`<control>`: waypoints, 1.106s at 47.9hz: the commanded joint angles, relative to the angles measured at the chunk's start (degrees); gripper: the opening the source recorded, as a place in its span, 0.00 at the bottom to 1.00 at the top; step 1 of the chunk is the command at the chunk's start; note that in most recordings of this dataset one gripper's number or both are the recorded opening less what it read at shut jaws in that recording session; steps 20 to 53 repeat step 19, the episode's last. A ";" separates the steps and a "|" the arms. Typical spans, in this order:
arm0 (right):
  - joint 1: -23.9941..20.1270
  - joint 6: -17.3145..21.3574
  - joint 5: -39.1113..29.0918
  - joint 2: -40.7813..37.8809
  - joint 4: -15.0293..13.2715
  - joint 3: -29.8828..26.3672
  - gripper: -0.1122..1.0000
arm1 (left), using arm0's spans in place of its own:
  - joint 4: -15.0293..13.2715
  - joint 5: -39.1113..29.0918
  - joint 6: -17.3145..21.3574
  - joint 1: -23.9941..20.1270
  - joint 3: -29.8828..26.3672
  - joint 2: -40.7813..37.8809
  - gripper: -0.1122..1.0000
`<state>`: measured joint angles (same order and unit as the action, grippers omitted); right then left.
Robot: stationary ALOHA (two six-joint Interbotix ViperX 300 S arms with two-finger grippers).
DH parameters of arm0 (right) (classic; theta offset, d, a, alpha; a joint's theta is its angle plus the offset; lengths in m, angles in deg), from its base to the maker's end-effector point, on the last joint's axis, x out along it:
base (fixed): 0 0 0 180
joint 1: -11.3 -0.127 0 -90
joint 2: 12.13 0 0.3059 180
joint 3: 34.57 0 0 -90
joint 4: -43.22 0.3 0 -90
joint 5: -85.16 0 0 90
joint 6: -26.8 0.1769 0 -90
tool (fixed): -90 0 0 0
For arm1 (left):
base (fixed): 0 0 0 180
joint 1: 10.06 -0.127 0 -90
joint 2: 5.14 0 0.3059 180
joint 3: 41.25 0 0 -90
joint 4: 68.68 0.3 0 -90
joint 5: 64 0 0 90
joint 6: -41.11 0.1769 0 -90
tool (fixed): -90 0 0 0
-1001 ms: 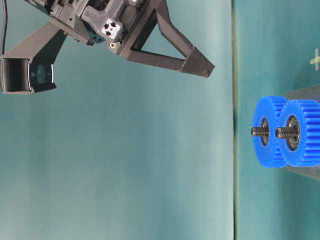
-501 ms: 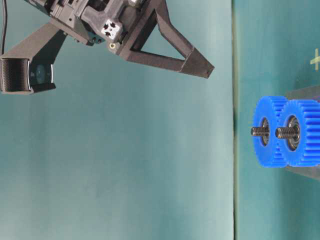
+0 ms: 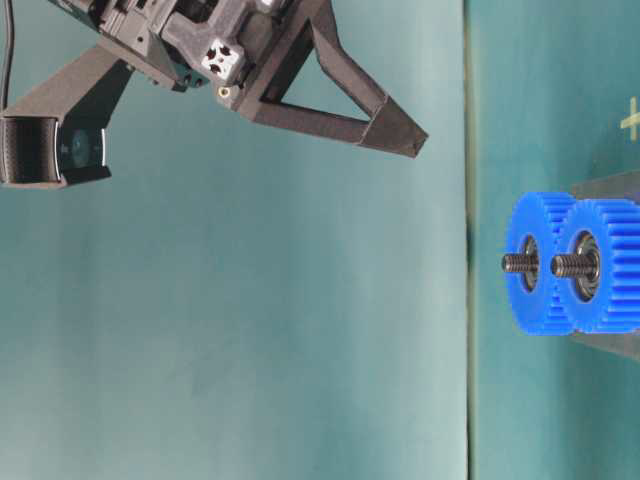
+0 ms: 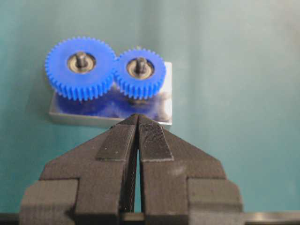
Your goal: Fit the small gear onto the shaft.
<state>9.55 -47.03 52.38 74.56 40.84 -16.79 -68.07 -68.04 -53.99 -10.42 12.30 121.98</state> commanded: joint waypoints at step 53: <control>-0.18 -0.09 1.14 0.35 0.70 -0.62 0.40 | 0.18 0.53 -0.09 0.00 -0.70 -0.18 0.10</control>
